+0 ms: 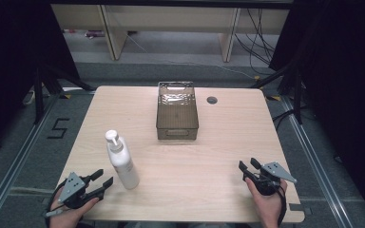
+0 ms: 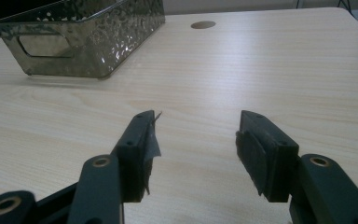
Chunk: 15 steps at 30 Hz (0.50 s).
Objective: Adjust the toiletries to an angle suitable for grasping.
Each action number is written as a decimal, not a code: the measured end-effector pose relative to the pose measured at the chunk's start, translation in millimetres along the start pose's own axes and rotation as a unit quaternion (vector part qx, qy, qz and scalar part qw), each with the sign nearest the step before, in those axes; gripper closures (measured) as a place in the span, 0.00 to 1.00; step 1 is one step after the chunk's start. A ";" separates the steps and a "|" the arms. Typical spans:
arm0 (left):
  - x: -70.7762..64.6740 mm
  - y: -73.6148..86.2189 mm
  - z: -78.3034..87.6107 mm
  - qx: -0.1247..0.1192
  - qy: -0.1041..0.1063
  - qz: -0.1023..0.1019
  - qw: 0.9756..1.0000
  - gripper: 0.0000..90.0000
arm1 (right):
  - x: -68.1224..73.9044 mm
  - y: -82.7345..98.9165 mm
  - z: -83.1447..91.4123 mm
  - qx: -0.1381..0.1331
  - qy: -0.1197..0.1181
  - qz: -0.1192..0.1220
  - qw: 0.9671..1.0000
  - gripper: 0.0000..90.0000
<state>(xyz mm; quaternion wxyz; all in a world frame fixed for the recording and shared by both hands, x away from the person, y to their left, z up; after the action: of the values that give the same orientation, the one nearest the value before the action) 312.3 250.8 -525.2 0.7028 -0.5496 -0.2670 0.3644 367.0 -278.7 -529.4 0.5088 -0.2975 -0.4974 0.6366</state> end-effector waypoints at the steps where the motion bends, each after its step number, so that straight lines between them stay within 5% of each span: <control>1: 0.0 0.0 0.0 0.000 0.000 0.000 1.000 0.69 | 0.0 0.0 0.0 0.000 0.000 0.000 1.000 0.53; 5: -6.6 -3.9 1.6 0.006 0.014 -0.043 0.999 0.85 | -0.2 -0.4 -0.3 0.007 0.001 0.001 1.000 0.53; 7: -9.0 -9.7 0.4 -0.004 0.016 -0.025 1.000 0.93 | -0.6 -0.4 -0.2 0.007 0.001 -0.001 1.000 0.53; 15: -20.3 -16.2 -8.4 0.002 0.039 -0.034 0.999 1.00 | -0.3 -0.7 0.0 0.000 -0.008 -0.005 1.000 0.52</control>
<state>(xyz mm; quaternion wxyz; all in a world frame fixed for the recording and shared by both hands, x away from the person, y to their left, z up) 310.3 227.5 -511.1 0.7255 -0.5530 -0.2570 0.3190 367.2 -279.0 -528.8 0.5076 -0.2897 -0.5030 0.6367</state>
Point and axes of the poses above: each handheld gripper's, and its own axes: z roughly backward along the jaws, y roughly out of its underside, x roughly to its left, the point moved 4 cm from there along -z, roughly forward along the jaws, and after that the axes turned 3 degrees about -x, right-handed, at the moved point
